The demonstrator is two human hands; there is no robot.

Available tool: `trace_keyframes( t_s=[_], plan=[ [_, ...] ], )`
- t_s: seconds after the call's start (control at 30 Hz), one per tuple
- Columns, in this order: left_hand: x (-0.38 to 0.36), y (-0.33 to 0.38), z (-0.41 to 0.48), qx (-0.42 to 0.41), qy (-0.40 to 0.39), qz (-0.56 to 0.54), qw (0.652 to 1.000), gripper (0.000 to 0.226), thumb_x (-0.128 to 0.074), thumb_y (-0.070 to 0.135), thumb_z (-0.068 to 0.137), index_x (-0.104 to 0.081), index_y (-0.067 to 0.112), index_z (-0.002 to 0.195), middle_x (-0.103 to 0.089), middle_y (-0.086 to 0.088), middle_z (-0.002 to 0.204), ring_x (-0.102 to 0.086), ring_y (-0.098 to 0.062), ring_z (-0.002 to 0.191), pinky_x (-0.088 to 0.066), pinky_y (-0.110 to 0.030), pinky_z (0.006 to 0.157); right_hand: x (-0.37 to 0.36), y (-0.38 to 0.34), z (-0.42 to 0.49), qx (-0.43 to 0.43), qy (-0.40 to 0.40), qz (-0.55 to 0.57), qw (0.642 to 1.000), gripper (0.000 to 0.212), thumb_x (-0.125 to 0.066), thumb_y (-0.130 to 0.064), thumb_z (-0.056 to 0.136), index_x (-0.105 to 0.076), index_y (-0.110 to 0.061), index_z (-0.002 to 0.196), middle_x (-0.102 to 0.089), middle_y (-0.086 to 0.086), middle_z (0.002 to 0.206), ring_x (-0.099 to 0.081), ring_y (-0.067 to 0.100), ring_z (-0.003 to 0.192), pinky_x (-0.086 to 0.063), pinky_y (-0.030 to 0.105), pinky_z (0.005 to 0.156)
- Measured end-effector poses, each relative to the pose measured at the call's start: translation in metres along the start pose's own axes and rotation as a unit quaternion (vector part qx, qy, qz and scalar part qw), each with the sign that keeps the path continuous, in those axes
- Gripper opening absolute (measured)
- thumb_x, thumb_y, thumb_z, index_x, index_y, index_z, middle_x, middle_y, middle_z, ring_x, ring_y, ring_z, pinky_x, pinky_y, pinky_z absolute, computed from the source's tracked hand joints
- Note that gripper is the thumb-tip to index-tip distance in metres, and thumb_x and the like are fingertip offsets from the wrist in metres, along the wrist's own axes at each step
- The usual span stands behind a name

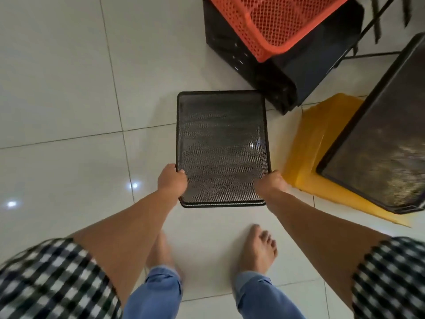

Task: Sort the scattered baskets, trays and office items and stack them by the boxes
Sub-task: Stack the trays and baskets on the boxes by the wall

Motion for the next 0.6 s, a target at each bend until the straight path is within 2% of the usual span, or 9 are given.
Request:
trace_keyframes(
  t_s=[0.03,0.13,0.17,0.23,0.27,0.33,0.37,0.47,0.6],
  plan=[
    [-0.008,-0.002,0.002,0.009,-0.020,-0.012,1.000,0.037,-0.049,0.021,0.104,-0.050,0.011,0.140,-0.059,-0.010,0.131,-0.058,-0.028,0.106,-0.047,-0.035,0.087,-0.004,0.001,0.005,0.001,-0.013,0.038,0.999,0.044,-0.057,-0.018,0.097,-0.046,0.001,0.135,-0.055,0.021,0.128,-0.057,0.037,0.117,-0.050,0.046,0.099],
    [-0.026,-0.006,0.001,-0.009,-0.079,-0.040,0.996,0.037,-0.048,0.017,0.104,-0.049,0.014,0.140,-0.060,-0.009,0.132,-0.056,-0.024,0.102,-0.044,-0.032,0.087,-0.010,0.008,0.014,-0.008,-0.032,0.103,0.994,0.046,-0.054,-0.018,0.100,-0.042,0.001,0.140,-0.051,0.022,0.137,-0.052,0.039,0.124,-0.047,0.047,0.102],
    [-0.030,-0.006,-0.002,-0.019,-0.100,-0.038,0.994,0.037,-0.048,0.016,0.104,-0.050,0.014,0.141,-0.060,-0.008,0.133,-0.056,-0.023,0.105,-0.043,-0.030,0.088,-0.012,0.011,0.014,-0.009,-0.038,0.115,0.993,0.046,-0.053,-0.018,0.100,-0.041,0.000,0.141,-0.051,0.020,0.135,-0.053,0.038,0.121,-0.049,0.045,0.097],
    [-0.033,-0.004,-0.011,-0.032,-0.133,-0.026,0.990,0.041,-0.048,0.019,0.105,-0.047,0.015,0.146,-0.056,-0.006,0.140,-0.055,-0.020,0.113,-0.041,-0.030,0.092,-0.013,0.016,0.008,-0.005,-0.039,0.125,0.991,0.048,-0.054,-0.022,0.101,-0.039,-0.004,0.143,-0.052,0.013,0.122,-0.054,0.031,0.107,-0.049,0.037,0.077],
    [-0.032,-0.003,-0.018,-0.035,-0.149,-0.022,0.988,0.045,-0.048,0.022,0.105,-0.042,0.015,0.150,-0.052,-0.005,0.146,-0.053,-0.020,0.121,-0.040,-0.031,0.098,-0.011,0.017,0.003,0.000,-0.035,0.125,0.992,0.051,-0.056,-0.025,0.101,-0.038,-0.006,0.145,-0.051,0.011,0.119,-0.052,0.029,0.103,-0.047,0.035,0.072],
    [-0.027,0.002,-0.035,-0.041,-0.172,-0.007,0.984,0.054,-0.048,0.029,0.105,-0.032,0.017,0.156,-0.042,-0.004,0.156,-0.043,-0.022,0.139,-0.033,-0.038,0.115,-0.006,0.018,-0.011,0.018,-0.027,0.138,0.990,0.059,-0.059,-0.028,0.100,-0.034,-0.007,0.149,-0.053,0.013,0.130,-0.053,0.031,0.111,-0.045,0.036,0.077],
    [-0.021,0.006,-0.045,-0.048,-0.173,0.008,0.984,0.058,-0.048,0.031,0.105,-0.029,0.017,0.157,-0.040,-0.004,0.157,-0.040,-0.023,0.142,-0.030,-0.039,0.118,-0.001,0.018,-0.021,0.027,-0.023,0.149,0.988,0.062,-0.060,-0.030,0.100,-0.033,-0.007,0.151,-0.053,0.015,0.137,-0.053,0.032,0.116,-0.044,0.036,0.080],
    [0.005,0.024,-0.088,-0.081,-0.147,0.077,0.983,0.058,-0.046,0.035,0.105,-0.026,0.021,0.158,-0.042,-0.004,0.156,-0.042,-0.025,0.141,-0.035,-0.037,0.114,0.021,0.020,-0.065,0.038,-0.014,0.160,0.986,0.067,-0.060,-0.035,0.099,-0.029,-0.011,0.154,-0.050,0.015,0.146,-0.054,0.032,0.118,-0.047,0.039,0.088],
    [0.049,0.058,-0.169,-0.129,-0.106,0.156,0.973,0.058,-0.042,0.031,0.106,-0.022,0.024,0.160,-0.035,-0.002,0.160,-0.041,-0.026,0.142,-0.035,-0.043,0.114,0.074,0.030,-0.150,0.069,0.011,0.153,0.986,0.069,-0.058,-0.039,0.099,-0.027,-0.014,0.157,-0.042,0.013,0.154,-0.045,0.036,0.137,-0.041,0.044,0.107]
  ],
)
Point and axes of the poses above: each hand's wrist, its own z-axis towards the middle knuckle, its own x-axis out of the back of the hand, y = z × x, the point moved 9 cm from there along z, towards the middle knuckle
